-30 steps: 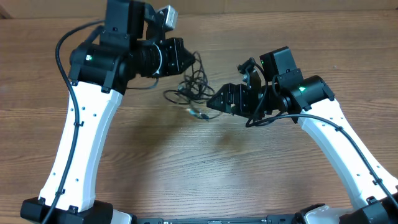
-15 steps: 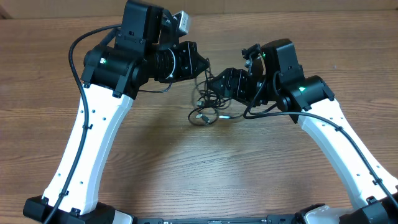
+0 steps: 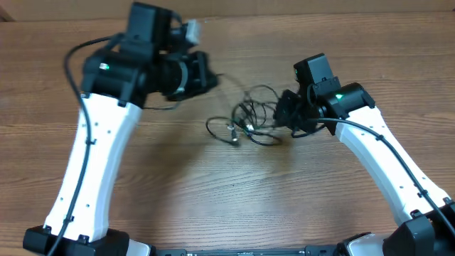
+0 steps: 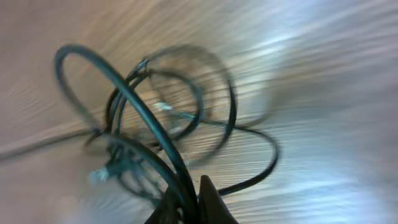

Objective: Untangle cables
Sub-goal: 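Pull the grippers apart to stretch the cable loops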

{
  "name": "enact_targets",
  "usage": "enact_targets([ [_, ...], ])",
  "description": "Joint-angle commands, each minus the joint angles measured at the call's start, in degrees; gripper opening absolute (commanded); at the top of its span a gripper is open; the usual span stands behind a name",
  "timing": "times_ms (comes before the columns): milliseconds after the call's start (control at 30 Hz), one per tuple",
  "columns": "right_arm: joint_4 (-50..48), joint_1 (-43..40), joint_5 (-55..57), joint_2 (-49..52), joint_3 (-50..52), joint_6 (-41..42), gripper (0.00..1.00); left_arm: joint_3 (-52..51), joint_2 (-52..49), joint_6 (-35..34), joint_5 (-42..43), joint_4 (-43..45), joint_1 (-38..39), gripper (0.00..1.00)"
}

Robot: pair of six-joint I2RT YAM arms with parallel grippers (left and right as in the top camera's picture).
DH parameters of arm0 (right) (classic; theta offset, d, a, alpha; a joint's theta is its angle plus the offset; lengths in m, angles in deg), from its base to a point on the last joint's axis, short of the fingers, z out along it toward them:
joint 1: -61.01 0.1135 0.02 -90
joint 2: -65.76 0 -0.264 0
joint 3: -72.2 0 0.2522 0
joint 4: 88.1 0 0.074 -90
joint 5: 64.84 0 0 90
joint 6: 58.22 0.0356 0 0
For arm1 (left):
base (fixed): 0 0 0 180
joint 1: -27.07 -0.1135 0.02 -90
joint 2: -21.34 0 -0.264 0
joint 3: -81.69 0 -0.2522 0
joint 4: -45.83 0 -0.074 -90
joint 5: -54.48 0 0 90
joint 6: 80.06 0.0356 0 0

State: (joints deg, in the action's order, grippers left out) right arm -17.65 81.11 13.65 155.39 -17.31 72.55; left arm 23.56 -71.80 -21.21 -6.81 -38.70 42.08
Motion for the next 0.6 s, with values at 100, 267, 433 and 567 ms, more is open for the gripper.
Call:
enact_targets([
  [100,1.49,-1.81,8.87,-0.13,-0.72,2.47,0.04,0.92,0.96,5.44,2.86,-2.56,-9.46,0.04],
  [267,2.23,-2.16,9.90,-0.13,-0.72,3.41,0.04,1.07,1.05,11.52,19.21,1.88,-13.99,0.04],
  [433,3.93,-2.82,19.45,-0.13,-0.72,4.81,0.15,1.51,1.05,6.73,26.58,2.51,-19.76,0.04],
  [567,2.62,-2.82,17.66,-0.13,-0.72,0.63,0.57,1.53,1.05,7.17,43.45,7.91,-21.14,0.04],
])
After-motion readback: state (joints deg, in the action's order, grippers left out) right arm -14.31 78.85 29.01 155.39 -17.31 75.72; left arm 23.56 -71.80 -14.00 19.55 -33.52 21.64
